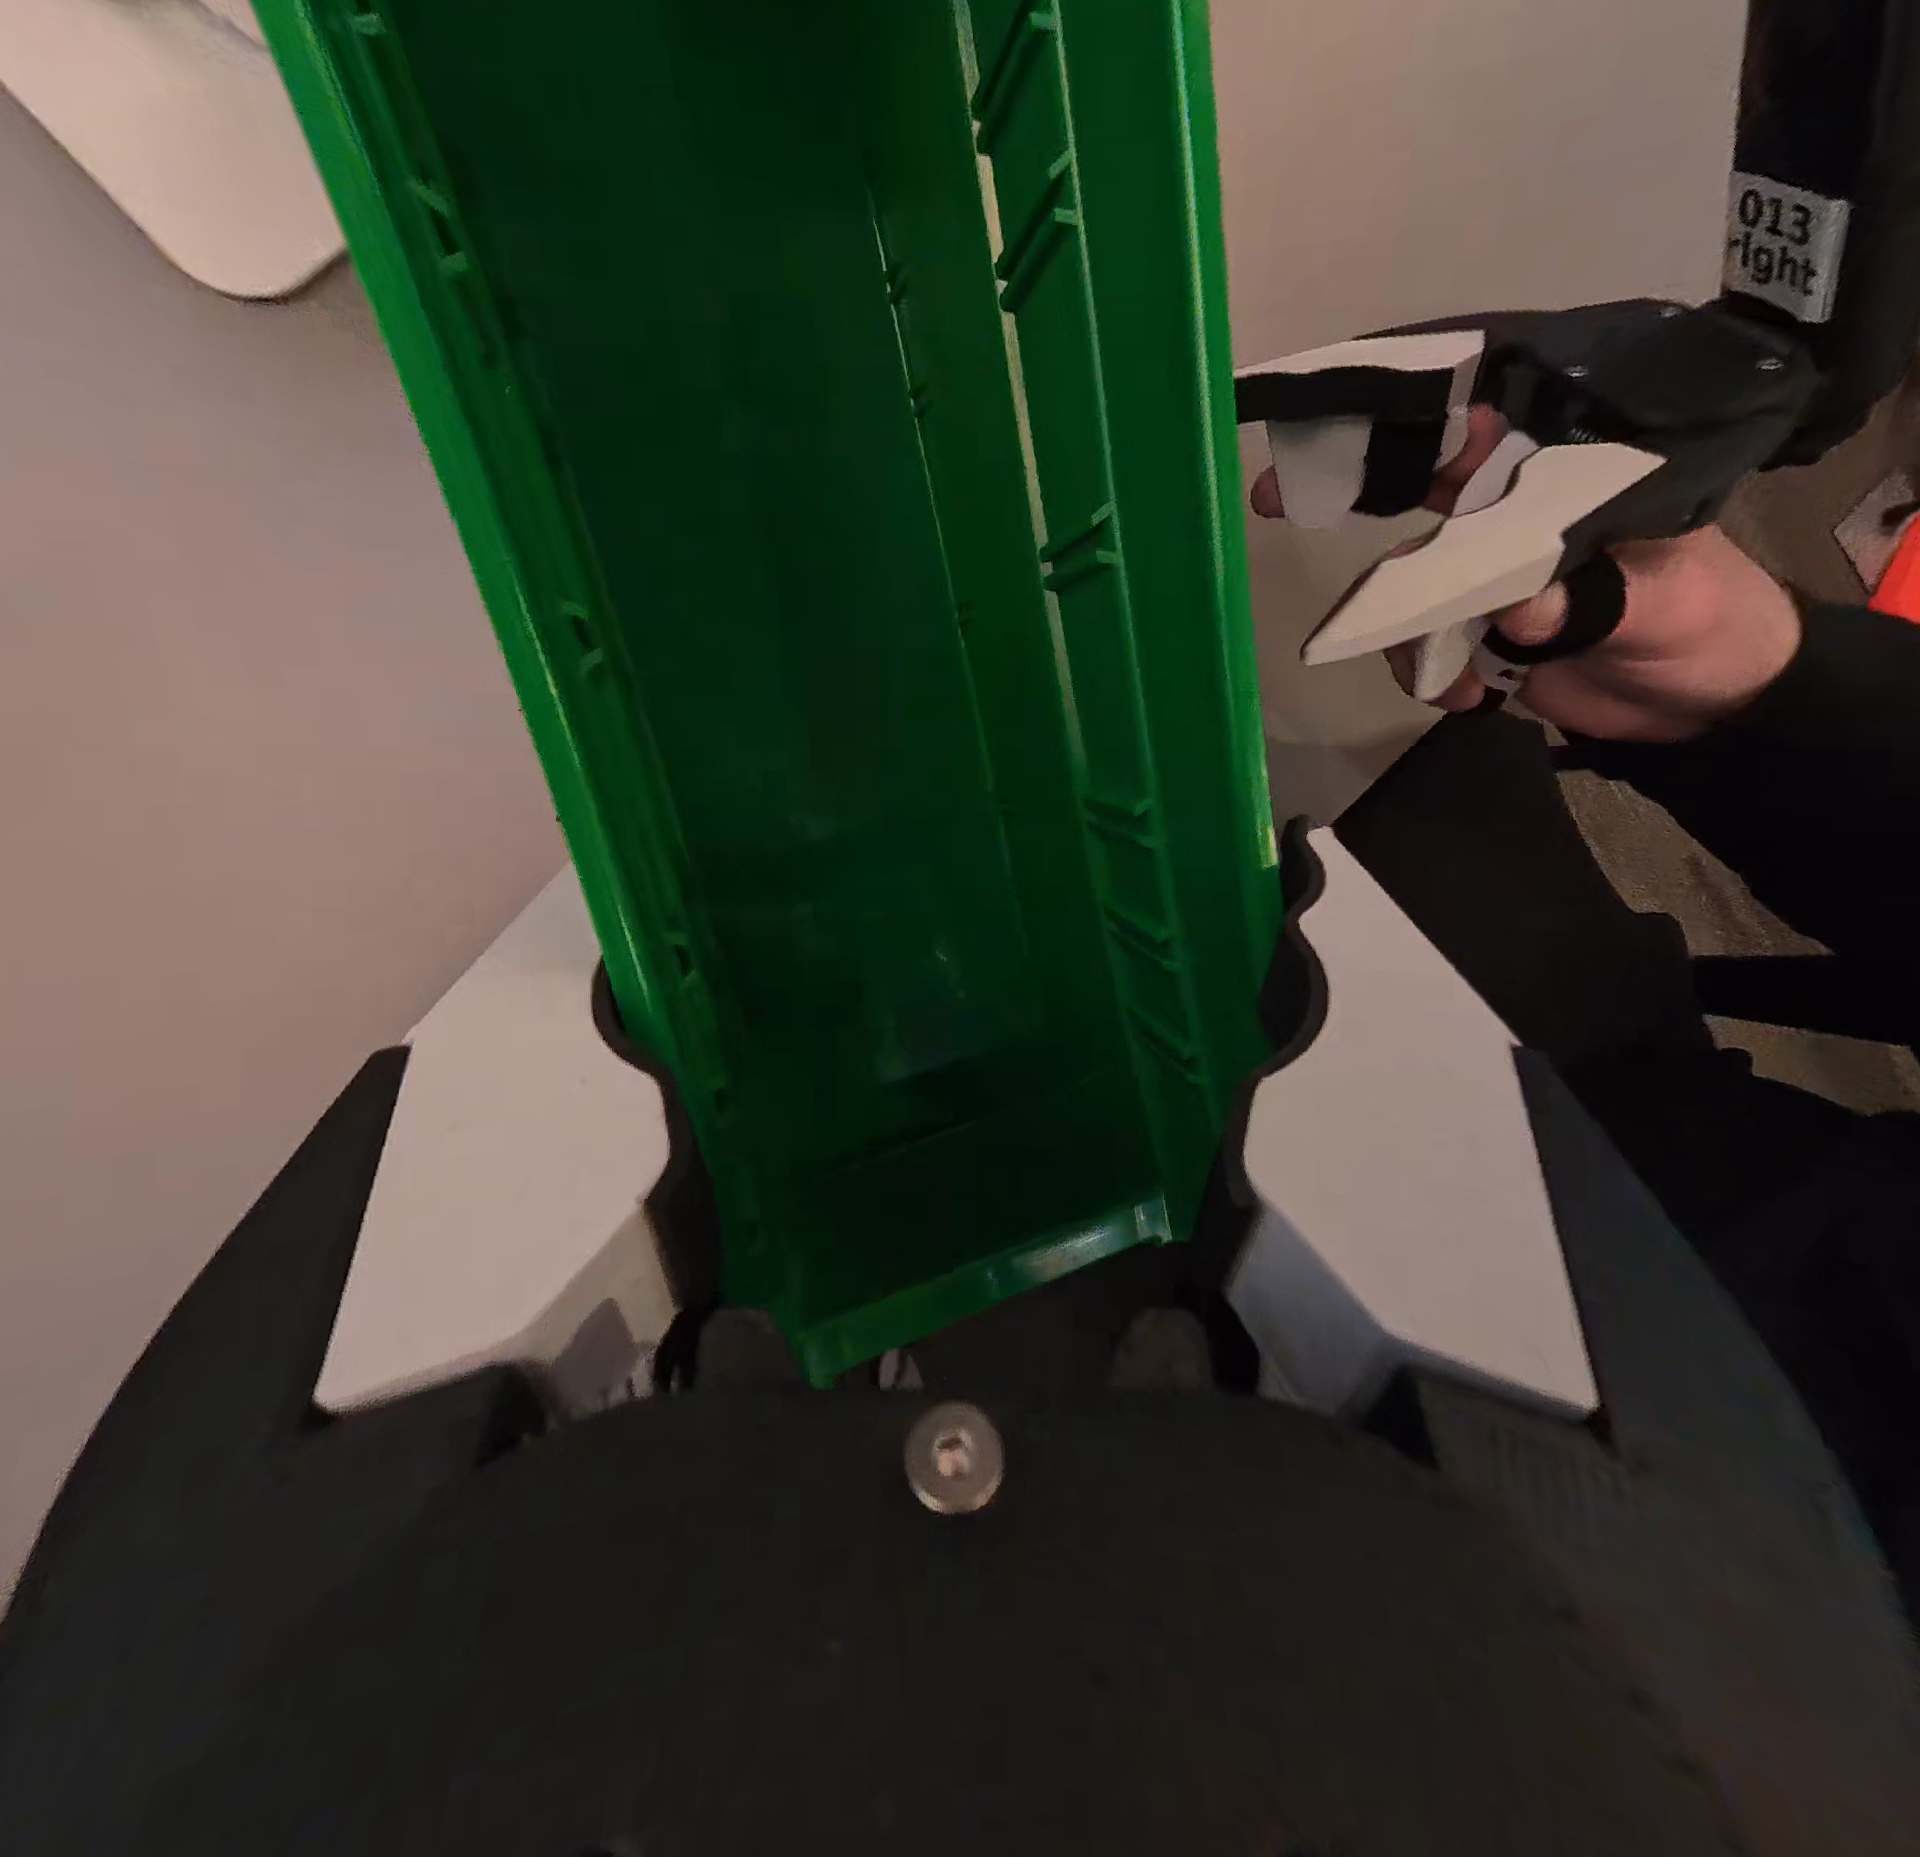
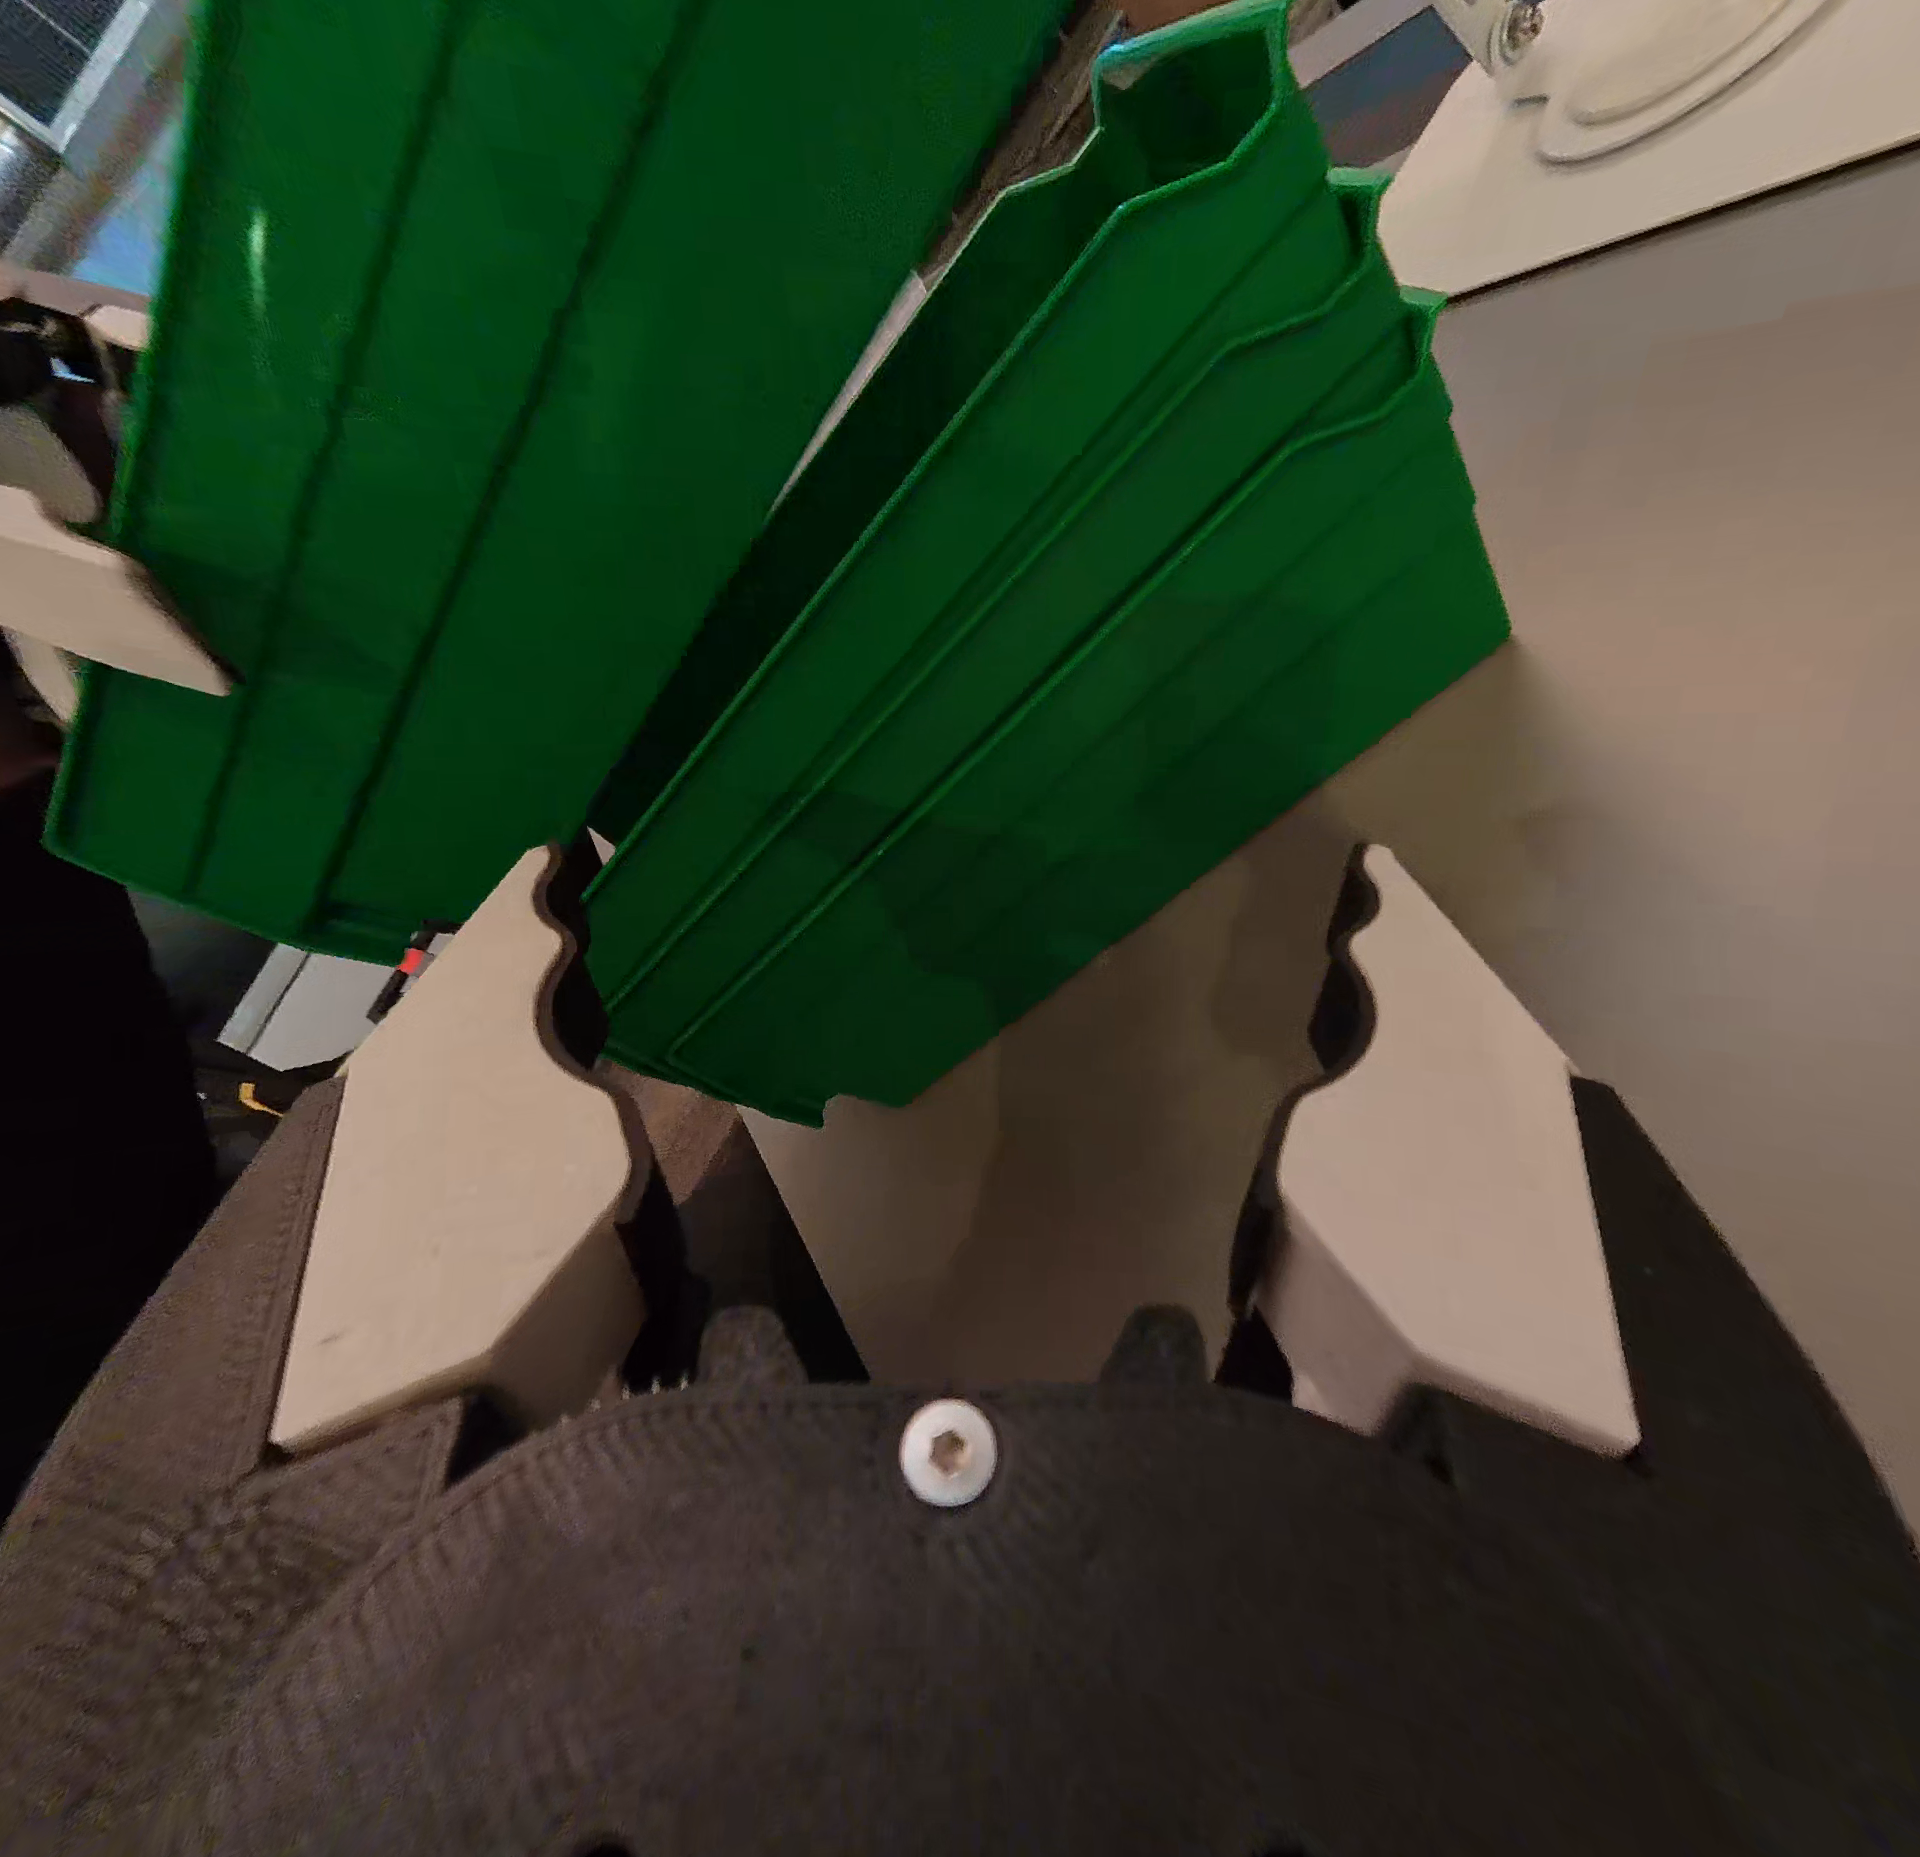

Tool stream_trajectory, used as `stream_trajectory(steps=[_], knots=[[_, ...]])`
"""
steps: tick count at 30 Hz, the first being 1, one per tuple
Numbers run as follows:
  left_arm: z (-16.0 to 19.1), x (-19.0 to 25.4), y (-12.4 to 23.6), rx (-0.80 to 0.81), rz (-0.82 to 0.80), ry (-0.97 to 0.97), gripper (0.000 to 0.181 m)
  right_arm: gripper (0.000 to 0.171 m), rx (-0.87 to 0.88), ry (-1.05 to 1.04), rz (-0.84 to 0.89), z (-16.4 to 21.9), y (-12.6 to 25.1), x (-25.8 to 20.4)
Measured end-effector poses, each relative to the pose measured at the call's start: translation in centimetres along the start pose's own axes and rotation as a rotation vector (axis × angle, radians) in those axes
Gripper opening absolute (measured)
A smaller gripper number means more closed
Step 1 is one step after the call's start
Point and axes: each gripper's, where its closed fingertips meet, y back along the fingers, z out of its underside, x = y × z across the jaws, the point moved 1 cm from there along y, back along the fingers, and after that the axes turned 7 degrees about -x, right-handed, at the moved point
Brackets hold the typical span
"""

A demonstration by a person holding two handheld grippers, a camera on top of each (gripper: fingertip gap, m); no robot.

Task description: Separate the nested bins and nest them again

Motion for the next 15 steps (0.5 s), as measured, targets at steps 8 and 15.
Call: stream_trajectory(steps=[8,15], knots=[[0.2,-0.3,-5.4,-0.136,0.025,0.014,0.121,0.134,-0.029,0.01,-0.003,0.4,-0.2,0.5],[0.7,-0.7,-6.8,-0.091,0.087,0.009,0.127,0.131,-0.072,0.01,-0.007,1.2,-0.8,0.9]])
